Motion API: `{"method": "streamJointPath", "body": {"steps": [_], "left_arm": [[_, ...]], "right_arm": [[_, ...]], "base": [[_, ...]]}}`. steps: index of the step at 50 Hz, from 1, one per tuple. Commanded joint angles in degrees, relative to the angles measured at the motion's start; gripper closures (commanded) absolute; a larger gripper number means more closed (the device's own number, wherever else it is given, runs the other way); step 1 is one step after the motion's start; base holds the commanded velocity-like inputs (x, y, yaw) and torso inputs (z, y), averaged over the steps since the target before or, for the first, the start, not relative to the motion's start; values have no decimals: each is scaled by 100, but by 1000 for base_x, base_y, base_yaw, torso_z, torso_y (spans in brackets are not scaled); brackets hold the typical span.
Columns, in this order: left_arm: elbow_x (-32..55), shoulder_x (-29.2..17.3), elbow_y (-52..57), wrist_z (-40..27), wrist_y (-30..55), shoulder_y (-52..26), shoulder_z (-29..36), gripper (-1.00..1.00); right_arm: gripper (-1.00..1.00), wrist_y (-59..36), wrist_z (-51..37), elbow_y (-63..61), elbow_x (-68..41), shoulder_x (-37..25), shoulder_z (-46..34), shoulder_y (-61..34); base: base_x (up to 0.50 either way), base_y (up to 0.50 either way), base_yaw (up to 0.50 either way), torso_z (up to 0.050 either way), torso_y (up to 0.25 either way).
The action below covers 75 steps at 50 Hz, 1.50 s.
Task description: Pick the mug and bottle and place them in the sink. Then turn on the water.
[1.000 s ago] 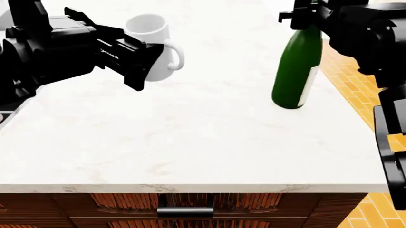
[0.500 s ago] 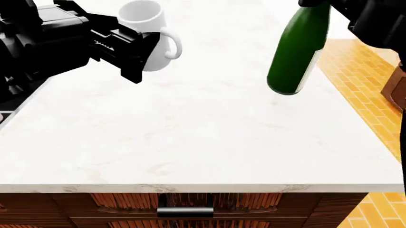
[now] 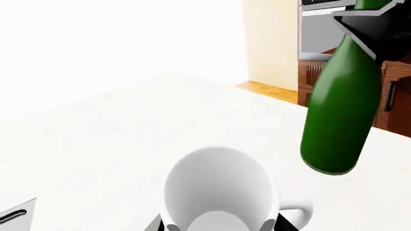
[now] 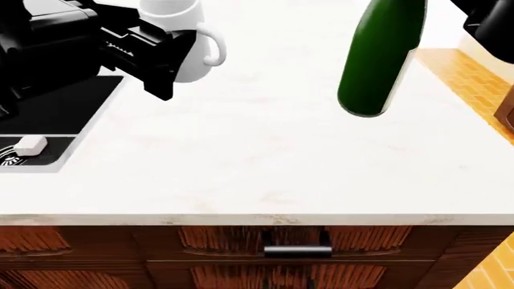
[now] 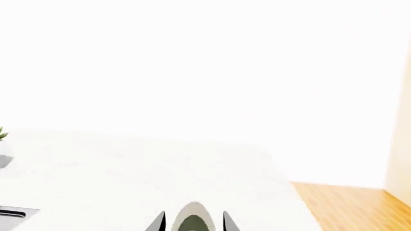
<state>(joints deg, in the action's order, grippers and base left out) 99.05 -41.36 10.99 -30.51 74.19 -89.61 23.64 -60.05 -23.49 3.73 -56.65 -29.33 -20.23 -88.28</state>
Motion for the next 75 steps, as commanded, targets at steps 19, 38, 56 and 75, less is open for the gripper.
{"method": "streamJointPath", "body": {"steps": [19,38,56,75], "left_arm": [[124,-54,96,-161,-82,-82,40,100],[227,-82,94,-255,-75,-234,115,100],[343,-205,198,-353,-148,-176,114,100],[552,-443,319,-520,-214,-143,70,100]], "right_arm": [[100,-346,-190,-563,-444,-196,366,-50],[100,-232,-285,-654,-470,-131,404,36],[100,-165,-235,-697,-477,-192,412,26],[100,-160,-194,-673,-535,-381,501,68]], "base": [[-143,497,0,1,1],[-99,498,0,1,1],[0,500,0,1,1],[3,500,0,0,1]]}}
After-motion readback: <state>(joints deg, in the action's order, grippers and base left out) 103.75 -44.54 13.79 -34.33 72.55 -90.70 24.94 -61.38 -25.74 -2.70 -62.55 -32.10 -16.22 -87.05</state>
